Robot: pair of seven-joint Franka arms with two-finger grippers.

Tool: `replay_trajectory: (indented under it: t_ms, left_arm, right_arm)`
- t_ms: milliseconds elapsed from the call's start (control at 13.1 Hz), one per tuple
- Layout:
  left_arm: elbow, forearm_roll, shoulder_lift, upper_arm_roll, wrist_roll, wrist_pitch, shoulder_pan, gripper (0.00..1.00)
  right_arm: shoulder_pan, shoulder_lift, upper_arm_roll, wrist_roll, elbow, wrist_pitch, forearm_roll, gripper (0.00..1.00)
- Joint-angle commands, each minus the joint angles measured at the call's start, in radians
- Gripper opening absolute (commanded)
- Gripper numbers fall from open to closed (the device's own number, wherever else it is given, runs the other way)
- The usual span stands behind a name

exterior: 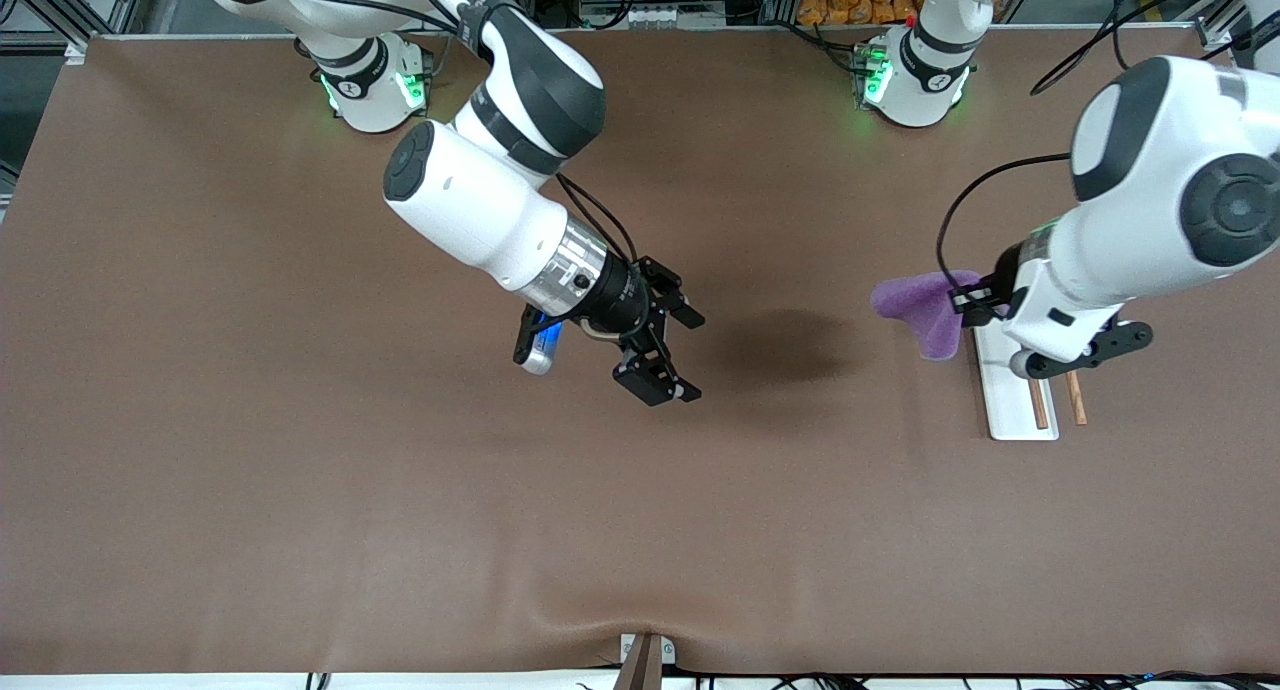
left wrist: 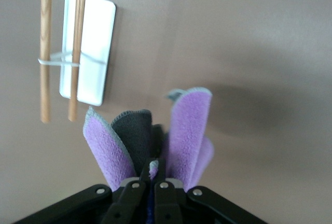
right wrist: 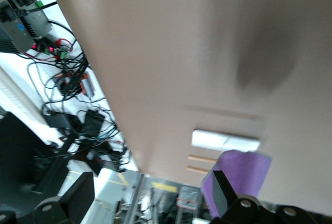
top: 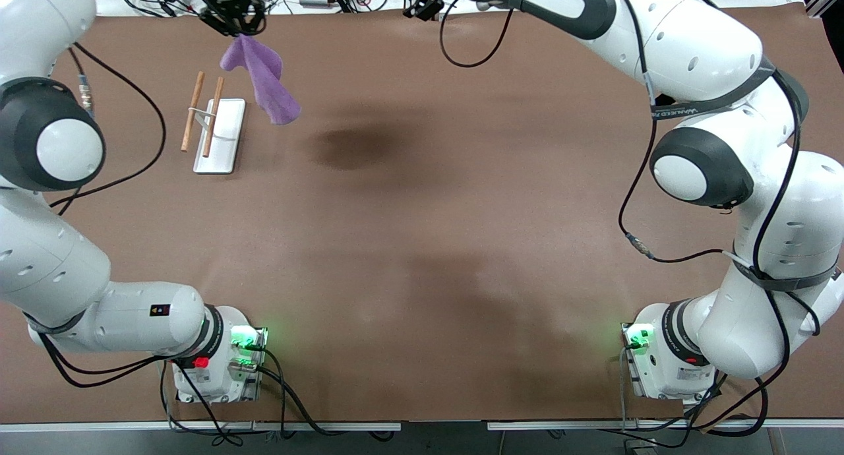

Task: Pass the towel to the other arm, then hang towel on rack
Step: 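Open the right gripper and carry the towel toward the rack with the left, then retract the right gripper while the left gripper lowers the towel over the rods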

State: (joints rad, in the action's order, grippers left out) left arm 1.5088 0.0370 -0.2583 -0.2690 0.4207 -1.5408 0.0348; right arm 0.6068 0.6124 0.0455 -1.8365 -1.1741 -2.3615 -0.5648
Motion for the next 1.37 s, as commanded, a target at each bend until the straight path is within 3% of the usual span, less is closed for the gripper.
replay_trajectory:
  t_ms: [0,457,685,913,1142,1294]
  left_arm:
    - [0.056,0.087,0.054,-0.010,-0.169,0.001,0.017,0.00]
    - [0.120,0.141,0.086,-0.019,-0.354,-0.083,0.026,0.00]
    - [0.259,0.141,0.148,-0.021,-0.499,-0.243,0.082,0.00]
    - [0.384,0.138,0.191,-0.021,-0.559,-0.385,0.099,0.00]
    - [0.415,0.138,0.183,-0.019,-0.634,-0.470,0.122,0.00]
    - [0.442,0.138,0.172,-0.019,-0.715,-0.536,0.155,0.00]
  right_arm:
    - [-0.033,-0.028,0.008,0.165,0.002,0.132,0.014,1.00]
    - [-0.148,-0.108,0.005,0.422,0.002,0.419,0.035,1.00]
    - [-0.215,-0.164,0.007,0.619,0.002,0.566,0.190,1.00]
    - [-0.310,-0.194,0.005,0.886,0.001,0.710,0.230,1.00]
    - [-0.390,-0.221,0.007,1.203,-0.004,0.818,0.383,1.00]
    - [-0.453,-0.235,0.007,1.412,-0.012,0.850,0.439,1.00]
